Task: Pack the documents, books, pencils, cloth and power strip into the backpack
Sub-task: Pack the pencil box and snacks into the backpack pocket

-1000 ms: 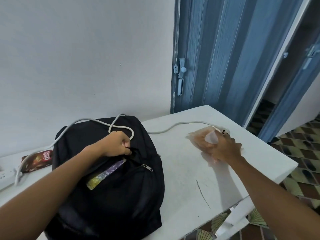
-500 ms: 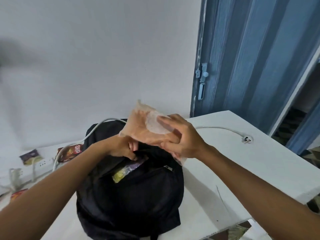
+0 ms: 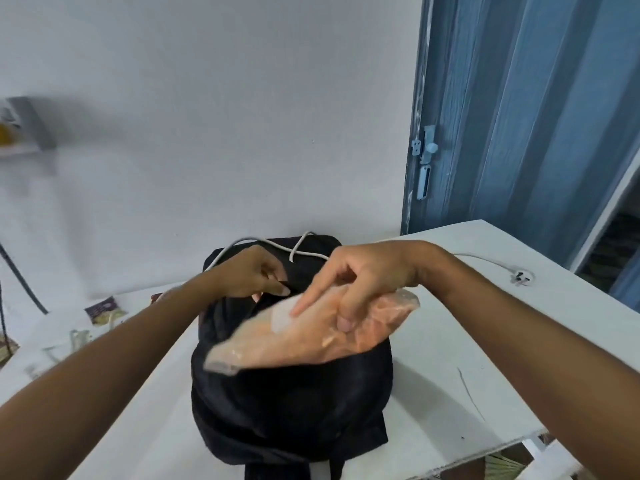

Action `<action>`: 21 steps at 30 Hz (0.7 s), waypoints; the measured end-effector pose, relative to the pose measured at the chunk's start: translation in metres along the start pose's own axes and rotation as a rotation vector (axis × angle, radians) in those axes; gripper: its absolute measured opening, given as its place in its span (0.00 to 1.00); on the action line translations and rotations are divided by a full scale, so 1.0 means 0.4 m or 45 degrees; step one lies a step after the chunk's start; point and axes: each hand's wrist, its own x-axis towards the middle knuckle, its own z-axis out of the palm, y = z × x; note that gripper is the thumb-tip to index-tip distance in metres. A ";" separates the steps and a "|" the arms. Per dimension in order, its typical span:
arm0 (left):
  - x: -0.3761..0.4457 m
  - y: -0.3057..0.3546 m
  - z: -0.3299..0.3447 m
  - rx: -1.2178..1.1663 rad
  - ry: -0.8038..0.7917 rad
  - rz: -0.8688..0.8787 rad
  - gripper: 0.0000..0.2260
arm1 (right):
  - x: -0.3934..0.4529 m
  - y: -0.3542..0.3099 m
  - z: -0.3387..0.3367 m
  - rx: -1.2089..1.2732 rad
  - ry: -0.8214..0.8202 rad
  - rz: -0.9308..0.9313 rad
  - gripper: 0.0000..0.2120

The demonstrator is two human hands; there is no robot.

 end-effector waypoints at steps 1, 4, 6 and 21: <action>-0.003 0.011 -0.003 -0.059 0.008 -0.012 0.06 | -0.001 -0.005 0.008 -0.039 -0.030 0.051 0.23; -0.011 0.040 -0.024 -0.132 0.119 -0.032 0.07 | 0.009 -0.024 0.053 -0.373 0.045 0.258 0.20; -0.014 0.053 -0.041 -0.106 0.216 -0.006 0.07 | 0.016 -0.040 0.095 -0.625 0.136 0.412 0.19; -0.044 0.109 -0.074 0.280 0.492 0.290 0.02 | 0.265 0.017 0.207 -0.829 0.791 0.649 0.23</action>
